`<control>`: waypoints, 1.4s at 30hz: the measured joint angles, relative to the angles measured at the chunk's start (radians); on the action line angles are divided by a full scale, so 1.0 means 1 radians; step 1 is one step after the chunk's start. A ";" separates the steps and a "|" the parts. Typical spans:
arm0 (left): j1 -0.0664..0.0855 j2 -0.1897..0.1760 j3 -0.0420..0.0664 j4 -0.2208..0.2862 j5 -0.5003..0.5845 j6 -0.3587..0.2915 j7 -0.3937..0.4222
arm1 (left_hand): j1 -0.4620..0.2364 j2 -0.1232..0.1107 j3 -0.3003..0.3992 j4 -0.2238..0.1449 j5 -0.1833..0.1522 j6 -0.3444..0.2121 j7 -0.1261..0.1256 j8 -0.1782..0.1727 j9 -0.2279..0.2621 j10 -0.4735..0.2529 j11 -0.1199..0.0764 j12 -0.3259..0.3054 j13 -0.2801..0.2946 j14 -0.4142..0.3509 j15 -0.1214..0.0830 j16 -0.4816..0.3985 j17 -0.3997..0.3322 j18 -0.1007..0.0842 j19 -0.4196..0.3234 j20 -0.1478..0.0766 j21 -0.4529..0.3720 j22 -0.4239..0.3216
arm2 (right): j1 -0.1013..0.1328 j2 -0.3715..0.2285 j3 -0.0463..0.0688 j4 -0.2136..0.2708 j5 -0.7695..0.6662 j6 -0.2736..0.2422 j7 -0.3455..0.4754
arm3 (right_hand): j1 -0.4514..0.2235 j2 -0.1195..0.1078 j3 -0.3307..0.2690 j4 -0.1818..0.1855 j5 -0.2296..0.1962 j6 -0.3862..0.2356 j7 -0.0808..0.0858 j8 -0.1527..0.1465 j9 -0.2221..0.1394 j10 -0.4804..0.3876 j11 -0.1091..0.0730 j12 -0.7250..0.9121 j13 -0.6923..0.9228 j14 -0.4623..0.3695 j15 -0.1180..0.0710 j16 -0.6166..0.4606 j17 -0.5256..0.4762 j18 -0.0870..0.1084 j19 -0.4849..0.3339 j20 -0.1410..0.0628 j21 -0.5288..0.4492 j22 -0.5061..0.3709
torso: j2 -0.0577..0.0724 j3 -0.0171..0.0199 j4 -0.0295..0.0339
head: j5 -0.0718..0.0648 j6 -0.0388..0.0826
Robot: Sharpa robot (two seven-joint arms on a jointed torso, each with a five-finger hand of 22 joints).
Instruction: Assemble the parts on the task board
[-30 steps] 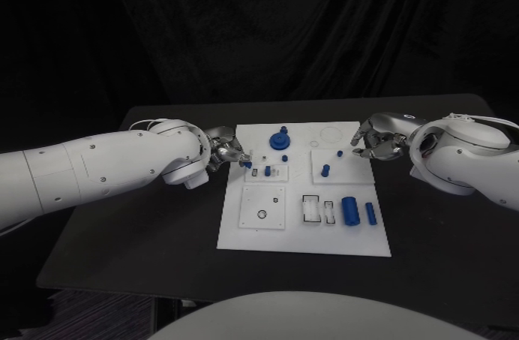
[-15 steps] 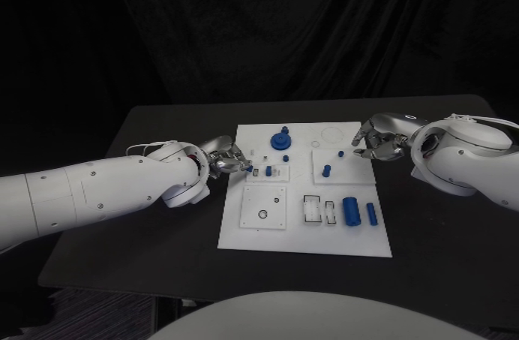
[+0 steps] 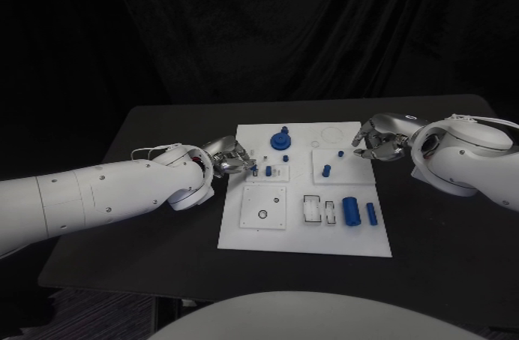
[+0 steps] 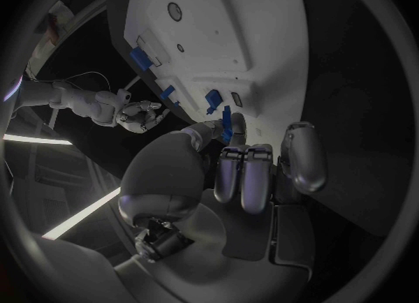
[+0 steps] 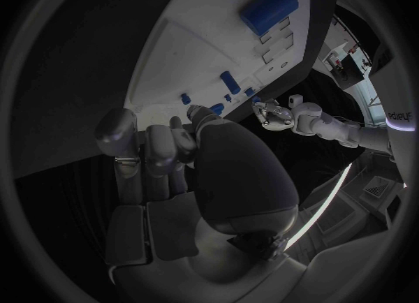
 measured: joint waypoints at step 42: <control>-0.026 0.021 0.001 -0.039 -0.008 0.037 -0.005 | -0.038 -0.001 -0.020 0.047 -0.142 0.000 0.000 0.000 0.003 0.000 0.000 0.000 0.000 0.000 0.000 0.000 0.000 0.000 0.000 0.000 -0.006 0.000 | 0.000 -0.001 0.000 -0.001 0.027 0.001 0.000 | 0.000 0.000 0.000 0.000 0.000 0.000 0.000 0.000 0.000 0.000 0.000 0.000 0.000 0.000 0.000 0.000 0.000 0.000 0.000 0.000 -0.005 0.000 | 0.000 -0.0001 -0.0004 | 0.000 0.000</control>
